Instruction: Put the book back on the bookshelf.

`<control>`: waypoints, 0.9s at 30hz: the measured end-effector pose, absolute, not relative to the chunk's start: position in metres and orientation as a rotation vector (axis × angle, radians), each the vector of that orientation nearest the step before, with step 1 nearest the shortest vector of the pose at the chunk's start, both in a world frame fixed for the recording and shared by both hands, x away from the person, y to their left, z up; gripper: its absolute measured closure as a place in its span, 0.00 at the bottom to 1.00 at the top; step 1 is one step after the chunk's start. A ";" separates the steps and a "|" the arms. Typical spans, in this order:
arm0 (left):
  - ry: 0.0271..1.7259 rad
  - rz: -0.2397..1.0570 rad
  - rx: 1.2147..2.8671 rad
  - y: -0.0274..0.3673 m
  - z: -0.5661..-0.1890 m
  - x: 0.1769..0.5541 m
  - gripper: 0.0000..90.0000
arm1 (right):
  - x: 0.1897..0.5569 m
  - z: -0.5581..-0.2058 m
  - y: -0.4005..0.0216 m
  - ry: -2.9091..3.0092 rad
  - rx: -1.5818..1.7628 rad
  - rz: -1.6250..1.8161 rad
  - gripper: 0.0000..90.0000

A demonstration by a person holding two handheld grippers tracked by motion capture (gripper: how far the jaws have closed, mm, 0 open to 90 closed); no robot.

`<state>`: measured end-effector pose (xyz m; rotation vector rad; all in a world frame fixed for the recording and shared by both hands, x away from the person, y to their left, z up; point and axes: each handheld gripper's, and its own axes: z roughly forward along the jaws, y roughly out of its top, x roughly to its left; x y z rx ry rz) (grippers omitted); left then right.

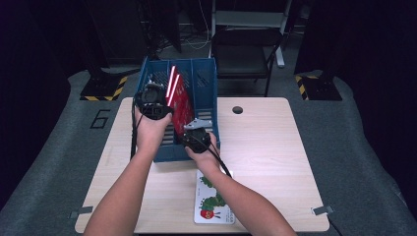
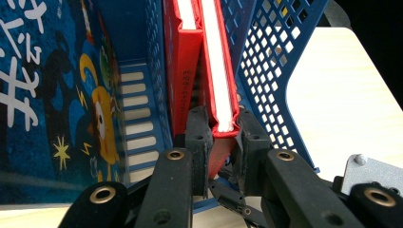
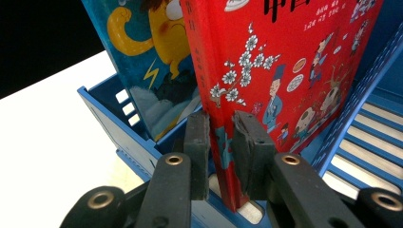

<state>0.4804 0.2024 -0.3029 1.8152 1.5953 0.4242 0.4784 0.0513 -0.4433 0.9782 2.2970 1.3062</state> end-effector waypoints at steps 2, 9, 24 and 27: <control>1.592 0.425 1.819 0.203 -0.303 0.481 0.87 | 0.478 -0.443 0.051 2.298 0.979 1.306 0.85; 1.600 0.411 1.825 0.204 -0.301 0.483 0.88 | 0.478 -0.442 0.051 2.290 0.963 1.306 0.87; 1.637 0.422 1.800 0.200 -0.299 0.491 0.88 | 0.483 -0.435 0.050 2.285 0.951 1.281 0.90; 1.640 0.426 1.796 0.199 -0.299 0.492 0.89 | 0.486 -0.433 0.050 2.282 0.933 1.283 0.93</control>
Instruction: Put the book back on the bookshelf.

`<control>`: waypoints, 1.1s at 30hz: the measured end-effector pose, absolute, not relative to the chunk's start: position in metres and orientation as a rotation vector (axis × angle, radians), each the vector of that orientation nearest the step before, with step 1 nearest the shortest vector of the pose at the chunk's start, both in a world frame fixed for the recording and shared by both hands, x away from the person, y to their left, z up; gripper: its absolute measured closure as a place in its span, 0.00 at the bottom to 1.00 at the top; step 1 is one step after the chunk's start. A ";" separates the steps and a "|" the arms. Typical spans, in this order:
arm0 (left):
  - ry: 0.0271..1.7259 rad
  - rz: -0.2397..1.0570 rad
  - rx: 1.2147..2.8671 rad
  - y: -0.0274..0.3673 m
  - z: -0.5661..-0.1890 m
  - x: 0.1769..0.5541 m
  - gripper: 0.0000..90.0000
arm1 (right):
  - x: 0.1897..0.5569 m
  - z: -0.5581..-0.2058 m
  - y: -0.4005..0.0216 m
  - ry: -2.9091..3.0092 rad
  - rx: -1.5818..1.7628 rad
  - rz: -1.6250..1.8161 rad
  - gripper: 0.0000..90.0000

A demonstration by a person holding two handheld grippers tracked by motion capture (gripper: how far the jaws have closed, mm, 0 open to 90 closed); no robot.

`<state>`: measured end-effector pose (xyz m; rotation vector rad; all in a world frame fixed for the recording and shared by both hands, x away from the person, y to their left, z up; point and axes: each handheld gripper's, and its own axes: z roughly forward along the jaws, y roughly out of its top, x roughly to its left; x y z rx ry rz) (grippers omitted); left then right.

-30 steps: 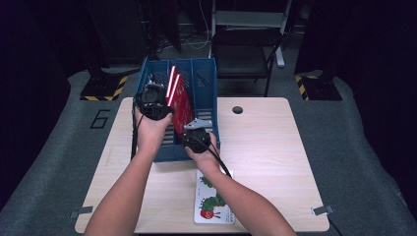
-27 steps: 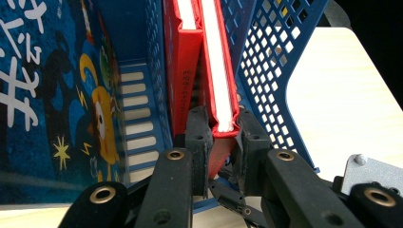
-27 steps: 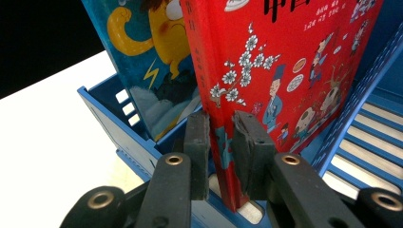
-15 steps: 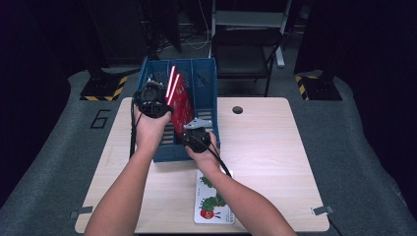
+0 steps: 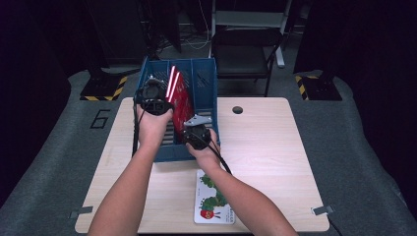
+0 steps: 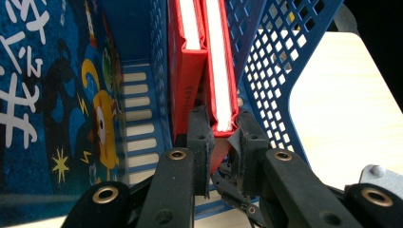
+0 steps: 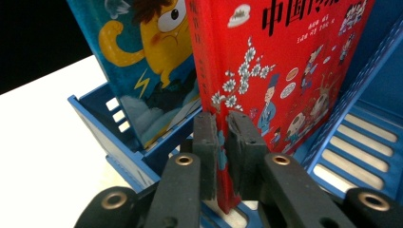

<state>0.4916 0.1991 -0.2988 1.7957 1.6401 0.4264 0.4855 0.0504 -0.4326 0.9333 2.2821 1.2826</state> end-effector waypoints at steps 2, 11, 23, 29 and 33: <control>1.649 0.423 1.787 0.199 -0.299 0.493 0.89 | 0.487 -0.432 0.050 2.286 0.944 1.278 0.93; 1.653 0.437 1.779 0.199 -0.297 0.495 0.89 | 0.505 -0.426 0.035 2.189 1.057 1.306 0.98; 1.662 0.448 1.791 0.194 -0.296 0.497 0.89 | 0.489 -0.433 0.040 2.280 0.940 1.364 0.85; 1.678 0.445 1.794 0.193 -0.295 0.499 0.89 | 0.485 -0.435 0.053 2.311 0.896 1.333 0.86; 1.681 0.439 1.785 0.196 -0.298 0.499 0.89 | 0.486 -0.435 0.056 2.299 0.906 1.301 0.90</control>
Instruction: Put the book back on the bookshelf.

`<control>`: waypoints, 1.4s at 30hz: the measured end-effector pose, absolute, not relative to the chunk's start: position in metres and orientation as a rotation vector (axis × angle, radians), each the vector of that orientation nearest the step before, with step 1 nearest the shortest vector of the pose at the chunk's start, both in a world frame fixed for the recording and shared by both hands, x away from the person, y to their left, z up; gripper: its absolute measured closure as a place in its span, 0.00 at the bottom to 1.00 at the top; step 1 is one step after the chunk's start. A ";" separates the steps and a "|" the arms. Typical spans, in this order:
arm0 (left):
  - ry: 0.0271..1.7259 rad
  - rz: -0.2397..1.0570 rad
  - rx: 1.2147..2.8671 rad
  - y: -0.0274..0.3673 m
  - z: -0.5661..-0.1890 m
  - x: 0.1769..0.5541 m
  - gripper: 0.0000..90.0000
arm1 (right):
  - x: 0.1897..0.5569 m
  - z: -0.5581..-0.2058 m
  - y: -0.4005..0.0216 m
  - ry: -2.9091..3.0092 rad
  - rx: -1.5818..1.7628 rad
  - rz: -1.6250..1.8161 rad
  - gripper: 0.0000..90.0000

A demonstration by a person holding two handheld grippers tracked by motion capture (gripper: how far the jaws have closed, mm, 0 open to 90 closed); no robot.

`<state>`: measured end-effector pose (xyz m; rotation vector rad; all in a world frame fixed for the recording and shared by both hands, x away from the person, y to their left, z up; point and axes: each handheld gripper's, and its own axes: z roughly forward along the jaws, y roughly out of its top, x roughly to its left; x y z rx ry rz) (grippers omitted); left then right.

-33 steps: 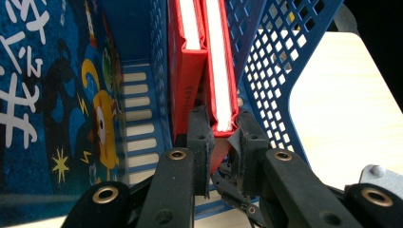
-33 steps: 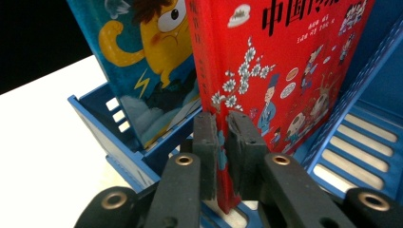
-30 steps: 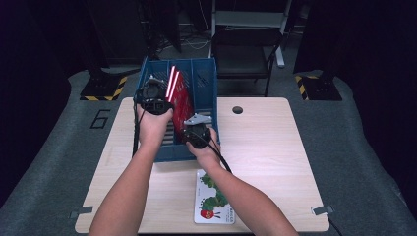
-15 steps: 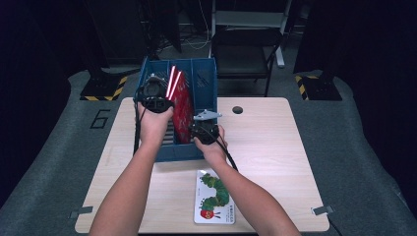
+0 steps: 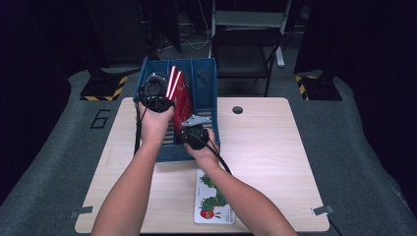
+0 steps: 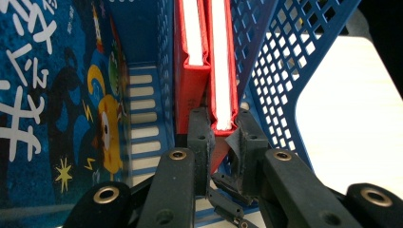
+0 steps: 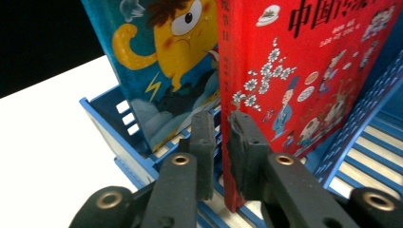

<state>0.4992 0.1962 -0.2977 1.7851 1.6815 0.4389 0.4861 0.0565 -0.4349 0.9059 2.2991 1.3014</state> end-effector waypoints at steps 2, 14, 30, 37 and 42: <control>1.687 0.436 1.777 0.196 -0.298 0.500 0.89 | 0.488 -0.436 0.056 2.290 0.912 1.282 0.90; 1.692 0.450 1.779 0.196 -0.297 0.503 0.89 | 0.493 -0.435 0.059 2.278 0.953 1.281 0.96; 1.700 0.429 1.774 0.197 -0.297 0.503 0.89 | 0.500 -0.442 0.059 2.343 0.950 1.274 1.00; 1.702 0.431 1.767 0.196 -0.296 0.506 0.89 | 0.512 -0.439 0.056 2.333 0.995 1.278 1.00; 1.700 0.438 1.771 0.197 -0.295 0.508 0.89 | 0.517 -0.439 0.060 2.336 0.999 1.281 1.00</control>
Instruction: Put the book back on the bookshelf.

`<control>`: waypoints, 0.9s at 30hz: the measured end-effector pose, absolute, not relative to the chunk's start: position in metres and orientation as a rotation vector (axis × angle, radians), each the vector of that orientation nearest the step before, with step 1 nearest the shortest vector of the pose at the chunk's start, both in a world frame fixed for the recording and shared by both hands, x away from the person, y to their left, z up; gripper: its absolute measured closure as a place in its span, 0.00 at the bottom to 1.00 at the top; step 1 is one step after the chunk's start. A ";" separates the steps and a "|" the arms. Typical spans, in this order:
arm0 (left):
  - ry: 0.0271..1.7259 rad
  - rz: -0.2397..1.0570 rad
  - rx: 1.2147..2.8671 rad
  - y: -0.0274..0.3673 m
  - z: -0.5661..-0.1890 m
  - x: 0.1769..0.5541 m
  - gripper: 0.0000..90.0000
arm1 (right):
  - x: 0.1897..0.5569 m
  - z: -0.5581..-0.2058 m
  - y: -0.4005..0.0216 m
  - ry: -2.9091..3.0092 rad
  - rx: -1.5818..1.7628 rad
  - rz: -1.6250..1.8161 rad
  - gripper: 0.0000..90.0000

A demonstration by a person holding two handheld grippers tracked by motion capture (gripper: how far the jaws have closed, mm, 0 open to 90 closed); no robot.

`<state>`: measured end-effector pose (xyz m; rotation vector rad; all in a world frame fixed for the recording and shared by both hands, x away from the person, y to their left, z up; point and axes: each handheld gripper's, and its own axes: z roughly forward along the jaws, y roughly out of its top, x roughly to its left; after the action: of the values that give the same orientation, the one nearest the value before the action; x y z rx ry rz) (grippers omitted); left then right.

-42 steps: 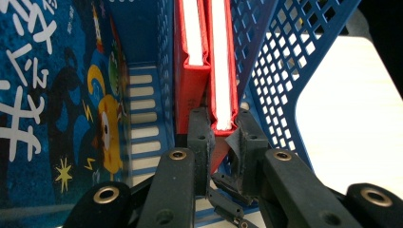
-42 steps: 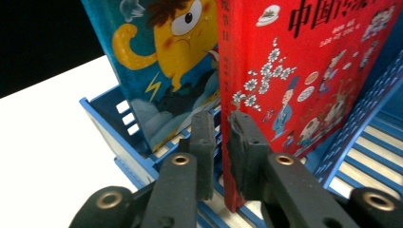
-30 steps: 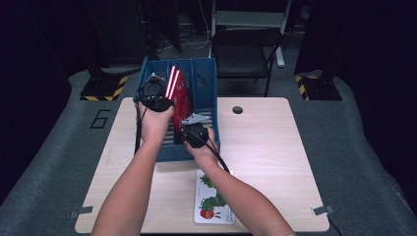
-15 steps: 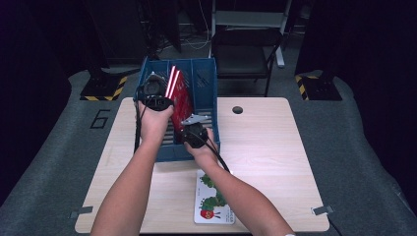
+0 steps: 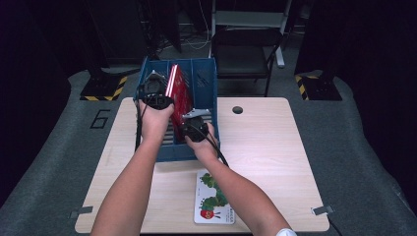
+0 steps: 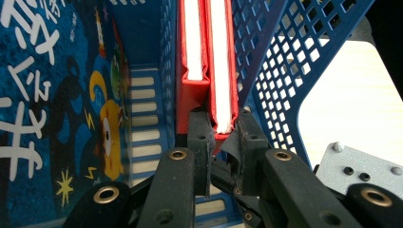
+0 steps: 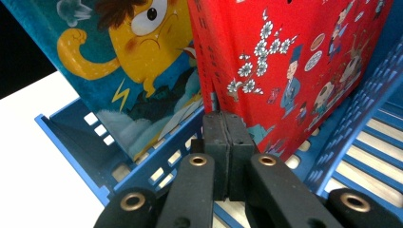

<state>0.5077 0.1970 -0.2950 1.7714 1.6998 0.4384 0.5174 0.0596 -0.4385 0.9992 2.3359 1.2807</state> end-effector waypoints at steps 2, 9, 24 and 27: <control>1.700 0.439 1.772 0.198 -0.295 0.508 0.89 | 0.518 -0.439 0.060 2.338 0.999 1.279 1.00; 1.701 0.444 1.778 0.197 -0.295 0.508 0.89 | 0.519 -0.438 0.062 2.344 1.011 1.273 1.00; 1.701 0.423 1.779 0.197 -0.299 0.509 0.88 | 0.519 -0.440 0.063 2.338 0.995 1.272 1.00; 1.685 0.428 1.775 0.198 -0.300 0.508 0.87 | 0.518 -0.439 0.062 2.331 0.996 1.282 1.00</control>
<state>0.5082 0.1983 -0.2998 1.7751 1.6845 0.4283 0.5184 0.0625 -0.4389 0.9957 2.3310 1.2823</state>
